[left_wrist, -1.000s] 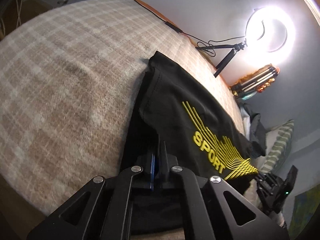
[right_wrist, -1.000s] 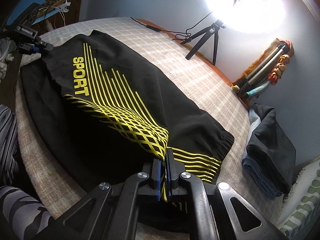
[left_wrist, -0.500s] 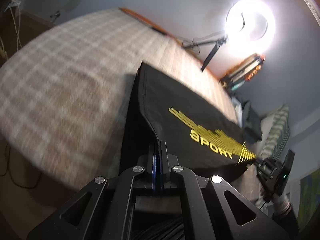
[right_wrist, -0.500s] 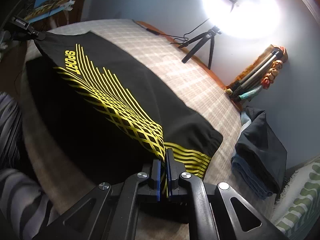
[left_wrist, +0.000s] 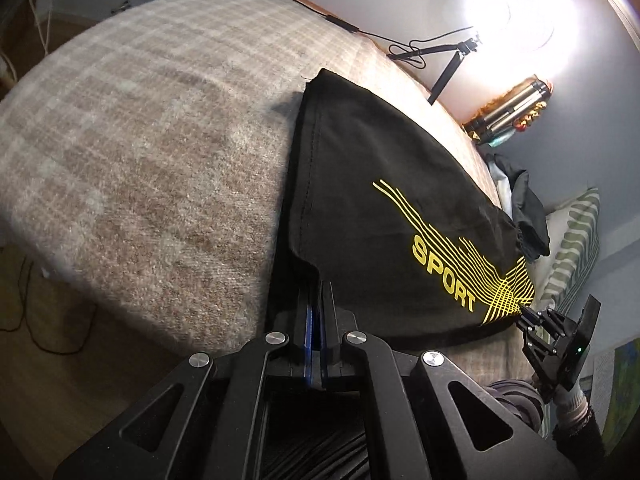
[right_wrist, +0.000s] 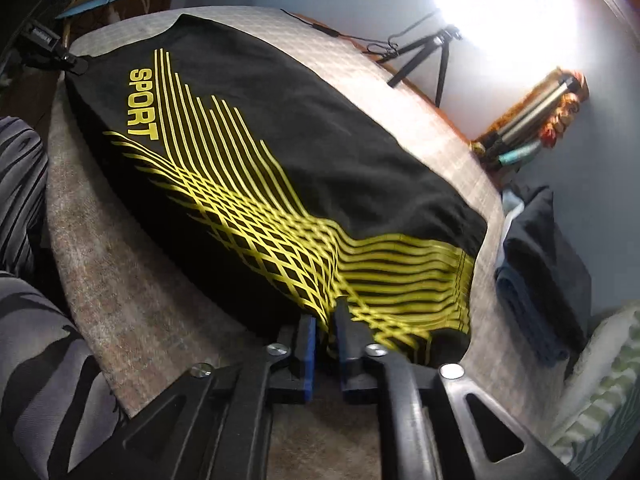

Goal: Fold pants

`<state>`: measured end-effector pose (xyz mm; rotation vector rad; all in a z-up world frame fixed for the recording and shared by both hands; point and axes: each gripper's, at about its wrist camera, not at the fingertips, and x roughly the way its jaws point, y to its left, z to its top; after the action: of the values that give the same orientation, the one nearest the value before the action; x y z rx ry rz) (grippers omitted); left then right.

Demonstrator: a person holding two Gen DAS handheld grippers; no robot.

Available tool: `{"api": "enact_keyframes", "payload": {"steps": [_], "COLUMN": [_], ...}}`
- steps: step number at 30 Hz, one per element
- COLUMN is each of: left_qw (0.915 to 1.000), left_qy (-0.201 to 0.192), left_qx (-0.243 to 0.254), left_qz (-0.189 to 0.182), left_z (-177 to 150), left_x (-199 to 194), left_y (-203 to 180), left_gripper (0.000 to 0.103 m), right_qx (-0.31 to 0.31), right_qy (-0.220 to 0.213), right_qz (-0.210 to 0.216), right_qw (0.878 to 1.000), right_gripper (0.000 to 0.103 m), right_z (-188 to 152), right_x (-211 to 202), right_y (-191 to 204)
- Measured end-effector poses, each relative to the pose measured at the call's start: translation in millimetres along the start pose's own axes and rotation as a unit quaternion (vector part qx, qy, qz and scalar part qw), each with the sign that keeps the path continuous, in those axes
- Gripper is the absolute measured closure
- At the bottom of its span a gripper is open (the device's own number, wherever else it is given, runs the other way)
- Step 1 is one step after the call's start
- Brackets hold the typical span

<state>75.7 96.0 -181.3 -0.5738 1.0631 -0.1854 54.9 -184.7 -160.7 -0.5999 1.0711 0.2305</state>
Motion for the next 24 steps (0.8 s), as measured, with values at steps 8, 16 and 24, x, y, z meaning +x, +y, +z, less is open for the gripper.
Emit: {"api": "enact_keyframes", "payload": {"steps": [8,16,24], "left_qw": [0.9994,0.9977,0.9963], "left_qy": [0.021,-0.028,-0.005], "left_qx": [0.019,0.052,0.080], "left_qz": [0.021,0.034,0.033], "left_z": [7.3,29.1,42.5], "left_x": [-10.5,-27.1,6.8], "left_y": [1.6,-18.3,-34.0], "left_gripper": [0.090,0.090,0.090], "right_qx": [0.136,0.270,0.377], "right_qy": [-0.020,-0.082,-0.008], "right_qz": [0.059,0.064,0.097], "right_qw": [0.989,0.957,0.921], "right_gripper": [0.071,0.069,0.059], "right_z": [-53.5,-50.5,-52.2], "right_x": [-35.2,-51.4,7.2], "right_y": [-52.6,-105.4,-129.0]}}
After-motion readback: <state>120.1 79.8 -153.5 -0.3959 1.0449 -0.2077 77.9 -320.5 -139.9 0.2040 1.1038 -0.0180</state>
